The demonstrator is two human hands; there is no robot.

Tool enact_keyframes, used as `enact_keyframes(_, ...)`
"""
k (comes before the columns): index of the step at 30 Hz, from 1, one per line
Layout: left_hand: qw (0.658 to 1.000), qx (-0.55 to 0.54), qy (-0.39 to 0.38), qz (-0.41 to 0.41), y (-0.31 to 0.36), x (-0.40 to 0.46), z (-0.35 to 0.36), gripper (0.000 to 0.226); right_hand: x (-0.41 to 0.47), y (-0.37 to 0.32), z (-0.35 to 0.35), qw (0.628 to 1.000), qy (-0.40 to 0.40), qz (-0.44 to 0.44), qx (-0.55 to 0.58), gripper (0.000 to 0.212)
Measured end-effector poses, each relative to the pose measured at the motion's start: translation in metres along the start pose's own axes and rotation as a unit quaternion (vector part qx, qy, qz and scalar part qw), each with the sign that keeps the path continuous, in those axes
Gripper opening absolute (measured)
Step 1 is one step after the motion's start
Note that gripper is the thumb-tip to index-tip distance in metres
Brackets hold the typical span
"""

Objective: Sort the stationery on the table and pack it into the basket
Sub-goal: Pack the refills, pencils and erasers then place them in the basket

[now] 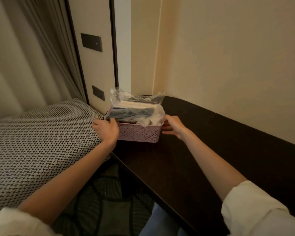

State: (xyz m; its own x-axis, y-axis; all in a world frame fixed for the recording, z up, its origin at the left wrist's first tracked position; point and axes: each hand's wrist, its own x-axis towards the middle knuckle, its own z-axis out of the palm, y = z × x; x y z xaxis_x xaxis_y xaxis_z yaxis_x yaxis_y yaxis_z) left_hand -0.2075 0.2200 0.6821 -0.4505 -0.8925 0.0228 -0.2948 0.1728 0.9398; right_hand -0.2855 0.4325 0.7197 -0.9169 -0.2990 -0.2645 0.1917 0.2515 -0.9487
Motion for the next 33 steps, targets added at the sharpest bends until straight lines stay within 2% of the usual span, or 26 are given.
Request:
enact_keyframes(4, 0.995, -0.059, -0.074, -0.015, -0.005, -0.003, 0.006, 0.038, -0.005, 0.001, 0.005, 0.998, -0.021, -0.012, -0.065, 0.019)
enact_keyframes(11, 0.997, -0.03, -0.07, 0.009, -0.004, -0.001, 0.013, 0.038, -0.006, -0.001, 0.004, 0.992, -0.025, -0.021, -0.125, 0.011)
enact_keyframes(17, 0.992, -0.01, -0.126, 0.015, 0.009, -0.013, 0.027, 0.041, -0.005, 0.004, -0.01, 0.995, 0.063, -0.026, -0.066, 0.011)
enact_keyframes(24, 0.955, -0.141, -0.256, -0.059, 0.04, -0.044, 0.072, 0.035, -0.008, 0.022, -0.064, 0.988, 0.147, -0.034, -0.022, 0.015)
enact_keyframes(33, 0.926, -0.175, -0.326, -0.071, 0.075, -0.062, 0.144, 0.042, 0.014, 0.032, -0.12, 0.974, 0.221, -0.043, -0.017, 0.025)
